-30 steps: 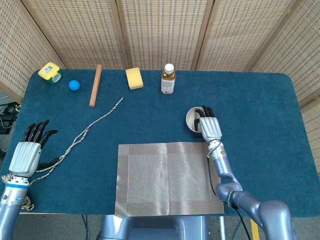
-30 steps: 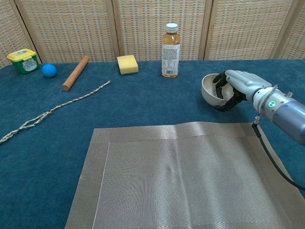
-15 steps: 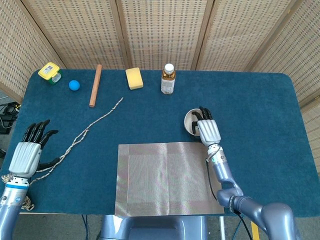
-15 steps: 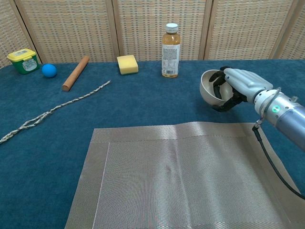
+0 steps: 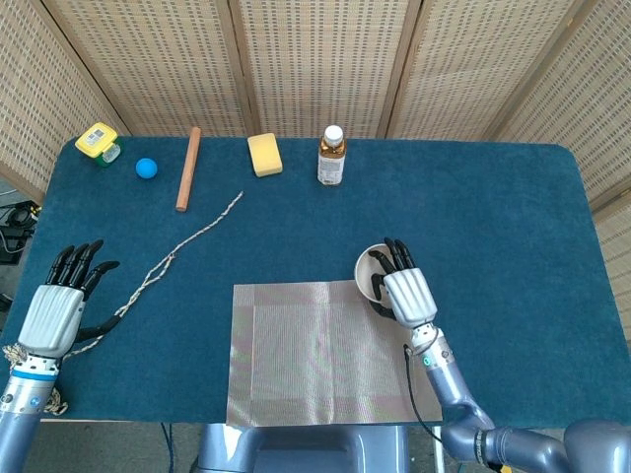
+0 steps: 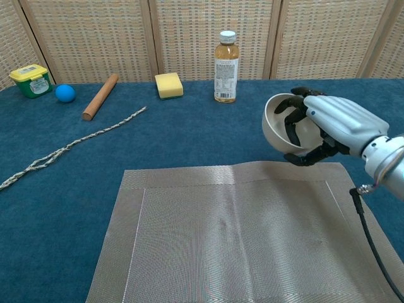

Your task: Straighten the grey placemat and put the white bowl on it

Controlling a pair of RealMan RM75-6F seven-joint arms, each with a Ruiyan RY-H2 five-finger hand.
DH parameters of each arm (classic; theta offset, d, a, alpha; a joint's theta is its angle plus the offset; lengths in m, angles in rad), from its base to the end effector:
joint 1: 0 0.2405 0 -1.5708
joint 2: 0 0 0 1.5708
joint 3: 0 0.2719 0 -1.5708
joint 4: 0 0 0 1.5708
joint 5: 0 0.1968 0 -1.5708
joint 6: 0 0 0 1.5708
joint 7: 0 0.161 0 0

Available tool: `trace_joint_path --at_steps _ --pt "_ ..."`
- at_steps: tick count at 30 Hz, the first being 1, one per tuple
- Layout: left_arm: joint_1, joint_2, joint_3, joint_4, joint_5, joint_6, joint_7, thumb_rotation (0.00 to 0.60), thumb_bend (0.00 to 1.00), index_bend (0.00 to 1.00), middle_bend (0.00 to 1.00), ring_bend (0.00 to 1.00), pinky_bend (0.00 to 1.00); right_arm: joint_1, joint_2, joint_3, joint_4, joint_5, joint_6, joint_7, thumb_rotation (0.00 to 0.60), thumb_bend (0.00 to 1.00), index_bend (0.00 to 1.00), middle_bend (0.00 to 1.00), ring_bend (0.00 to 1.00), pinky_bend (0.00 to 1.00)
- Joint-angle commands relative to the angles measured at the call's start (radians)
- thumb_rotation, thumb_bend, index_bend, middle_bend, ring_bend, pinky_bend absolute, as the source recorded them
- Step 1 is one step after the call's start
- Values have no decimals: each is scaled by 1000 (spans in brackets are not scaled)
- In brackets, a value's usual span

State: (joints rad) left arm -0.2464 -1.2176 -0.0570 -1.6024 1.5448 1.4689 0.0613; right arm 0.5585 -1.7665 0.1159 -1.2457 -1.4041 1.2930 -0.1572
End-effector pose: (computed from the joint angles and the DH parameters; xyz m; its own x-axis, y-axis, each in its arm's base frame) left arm -0.2715 0.2456 0.1425 0.3710 -0.0456 0.9275 0.9051 -0.2056 -0.3721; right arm -0.1835 -0.3235 -0.0292 0.2926 -0.0425 0.9553 -0.8977 -0.3564 0.2591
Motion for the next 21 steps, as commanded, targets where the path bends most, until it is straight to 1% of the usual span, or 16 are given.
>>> trace_joint_path --at_steps 1,5,9,13,18,21 --pt "6 12 1 -11 11 10 -13 600 144 207 0 0 0 -50 30 -65 -102 -61 56 -81 600 442 754 266 0 11" --pt "9 23 4 -17 11 6 -21 600 144 204 0 0 0 -70 25 -106 -159 -98 63 -123 600 441 755 266 0 11" --pt "12 35 6 -26 10 1 -20 600 143 199 0 0 0 -87 15 -138 -192 -132 70 -158 600 442 754 266 0 11" --pt "16 46 5 -35 9 3 -25 600 144 195 0 0 0 -107 10 -160 -194 -142 62 -179 600 441 752 261 0 11" --pt "18 56 2 -44 -7 -8 -20 600 144 190 0 0 0 -127 2 -174 -186 -147 52 -167 600 441 747 255 0 11" --pt "18 60 3 -53 -11 -15 -9 600 143 185 0 0 0 -135 -4 -183 -179 -159 50 -160 600 438 715 229 0 10"
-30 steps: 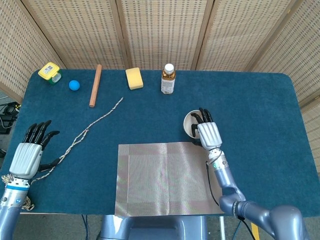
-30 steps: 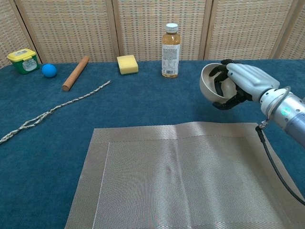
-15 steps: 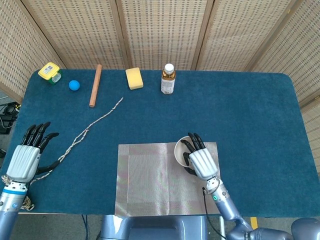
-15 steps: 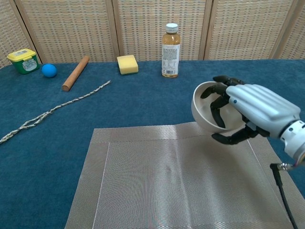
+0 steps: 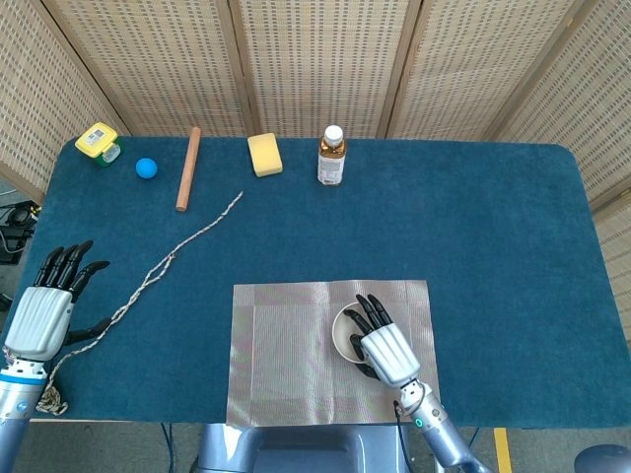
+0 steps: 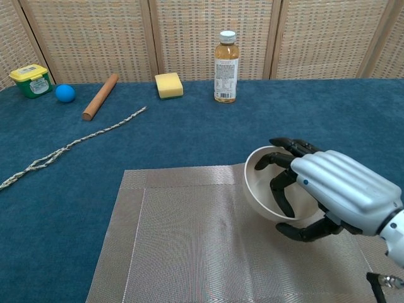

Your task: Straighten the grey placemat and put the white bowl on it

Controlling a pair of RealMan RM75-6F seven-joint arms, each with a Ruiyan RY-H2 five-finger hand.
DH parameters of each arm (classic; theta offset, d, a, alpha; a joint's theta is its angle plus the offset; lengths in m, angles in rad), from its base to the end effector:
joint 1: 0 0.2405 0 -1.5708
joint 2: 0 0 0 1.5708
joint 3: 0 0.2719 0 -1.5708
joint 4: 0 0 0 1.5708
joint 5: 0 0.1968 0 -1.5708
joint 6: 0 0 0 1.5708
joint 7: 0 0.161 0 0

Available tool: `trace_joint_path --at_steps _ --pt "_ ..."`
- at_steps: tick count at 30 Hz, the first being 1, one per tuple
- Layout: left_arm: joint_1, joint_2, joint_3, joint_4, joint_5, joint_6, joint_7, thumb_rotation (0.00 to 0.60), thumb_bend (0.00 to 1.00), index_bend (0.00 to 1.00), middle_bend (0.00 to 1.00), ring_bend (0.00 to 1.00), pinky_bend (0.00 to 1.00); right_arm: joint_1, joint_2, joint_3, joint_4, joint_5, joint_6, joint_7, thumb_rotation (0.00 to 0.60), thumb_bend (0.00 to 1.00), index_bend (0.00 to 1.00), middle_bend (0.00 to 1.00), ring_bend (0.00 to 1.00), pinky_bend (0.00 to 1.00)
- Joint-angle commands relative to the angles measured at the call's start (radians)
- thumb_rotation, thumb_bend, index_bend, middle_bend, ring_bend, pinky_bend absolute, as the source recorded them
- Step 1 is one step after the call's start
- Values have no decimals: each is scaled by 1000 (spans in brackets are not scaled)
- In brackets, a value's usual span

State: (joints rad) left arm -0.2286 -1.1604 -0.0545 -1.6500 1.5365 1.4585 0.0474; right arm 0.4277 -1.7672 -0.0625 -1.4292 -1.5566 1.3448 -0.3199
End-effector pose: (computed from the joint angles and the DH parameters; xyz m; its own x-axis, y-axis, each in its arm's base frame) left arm -0.2736 0.2396 0.1559 0.3697 -0.0252 0.9288 0.9115 -0.1842 -0.3678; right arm -0.1724 -0.2349 -0.0544 0.3520 -0.1376 0.9258 -0.8429 -0.4767 0.2496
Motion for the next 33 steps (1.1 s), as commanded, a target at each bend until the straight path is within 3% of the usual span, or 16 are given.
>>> trace_joint_path --at_steps 1,8,13,22,29,33 --pt "1 5 1 -10 -5 -7 9 600 144 184 0 0 0 -7 -5 -7 6 -13 -3 4 600 432 688 211 0 9" --pt "5 15 -2 -28 -19 -14 23 600 144 169 0 0 0 -24 5 -13 -8 -24 -12 6 600 348 483 60 0 0" --pt "5 19 -3 -32 -25 -22 28 600 144 163 0 0 0 -37 27 -11 -36 -9 -27 -20 600 323 409 2 0 0" --pt "7 23 -4 -35 -29 -27 32 600 143 155 0 0 0 -81 114 36 -85 21 31 -28 600 314 334 0 0 0" --pt "14 27 -5 -42 -29 -19 44 600 143 147 0 0 0 -135 226 92 -108 45 123 95 600 314 281 0 0 0" --pt "32 28 8 -34 -28 -8 39 600 144 113 0 0 0 -173 287 105 -83 45 173 202 600 299 166 0 0 0"
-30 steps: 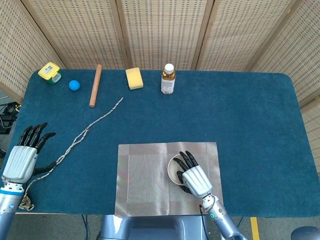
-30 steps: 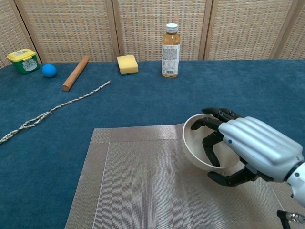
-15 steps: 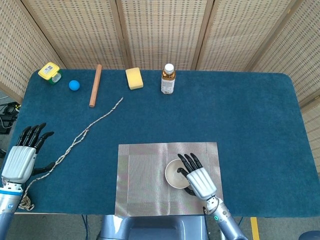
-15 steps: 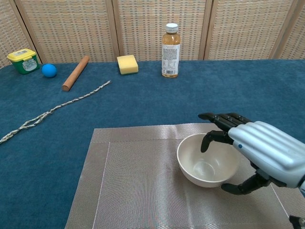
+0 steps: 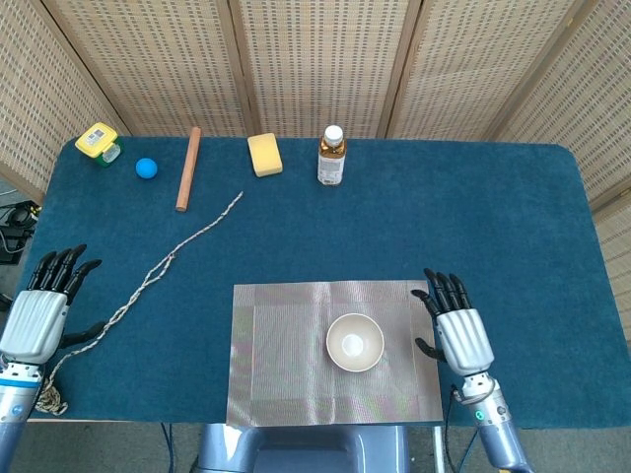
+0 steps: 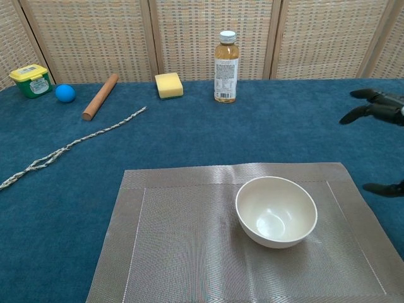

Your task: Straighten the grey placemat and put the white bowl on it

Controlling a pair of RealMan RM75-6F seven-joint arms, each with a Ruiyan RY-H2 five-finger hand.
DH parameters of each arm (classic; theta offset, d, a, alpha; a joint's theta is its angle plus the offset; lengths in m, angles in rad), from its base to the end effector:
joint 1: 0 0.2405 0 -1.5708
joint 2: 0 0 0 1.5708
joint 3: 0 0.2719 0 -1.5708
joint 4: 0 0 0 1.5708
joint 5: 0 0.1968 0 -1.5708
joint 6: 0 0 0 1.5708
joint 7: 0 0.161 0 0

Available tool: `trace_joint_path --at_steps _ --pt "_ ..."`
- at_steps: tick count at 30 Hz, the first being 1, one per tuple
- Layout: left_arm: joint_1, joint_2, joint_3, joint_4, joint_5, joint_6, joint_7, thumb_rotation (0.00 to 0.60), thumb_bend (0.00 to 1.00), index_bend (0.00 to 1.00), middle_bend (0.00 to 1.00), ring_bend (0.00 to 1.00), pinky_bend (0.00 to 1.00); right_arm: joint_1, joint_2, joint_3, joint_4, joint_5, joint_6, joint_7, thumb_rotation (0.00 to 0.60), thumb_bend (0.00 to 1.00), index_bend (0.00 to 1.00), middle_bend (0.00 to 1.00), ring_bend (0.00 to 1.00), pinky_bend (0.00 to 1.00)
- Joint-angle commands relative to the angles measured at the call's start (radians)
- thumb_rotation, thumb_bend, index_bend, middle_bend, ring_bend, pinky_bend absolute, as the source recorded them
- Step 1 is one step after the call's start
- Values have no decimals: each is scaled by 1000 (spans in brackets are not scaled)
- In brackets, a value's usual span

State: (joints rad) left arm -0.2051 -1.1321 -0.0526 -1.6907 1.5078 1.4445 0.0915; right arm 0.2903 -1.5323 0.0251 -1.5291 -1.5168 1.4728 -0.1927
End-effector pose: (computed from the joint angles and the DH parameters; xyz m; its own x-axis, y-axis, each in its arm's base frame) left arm -0.2786 0.2322 0.1609 0.3989 -0.0026 0.9170 0.9081 -0.1382 -0.3954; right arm -0.2374 -0.2434 0.0439 0.2762 -0.0030 0.9611 -0.9339 -0.2372 0.2676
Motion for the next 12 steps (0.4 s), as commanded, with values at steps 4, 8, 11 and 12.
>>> trace_joint_path --at_steps 4,8,11,12 --pt "30 -5 17 31 -5 21 -17 600 143 60 0 0 0 -71 98 25 43 20 77 123 600 274 90 0 0 0" --pt "53 -13 26 62 -11 38 -28 600 139 20 0 0 0 -105 141 36 50 48 93 197 600 265 75 0 0 0" --pt "70 -19 34 82 -19 46 -31 600 136 12 0 0 0 -126 160 37 64 49 105 249 600 264 75 0 0 0" --pt "75 -22 35 87 -18 51 -33 600 136 10 0 0 0 -132 161 37 72 48 110 260 600 263 75 0 0 0"
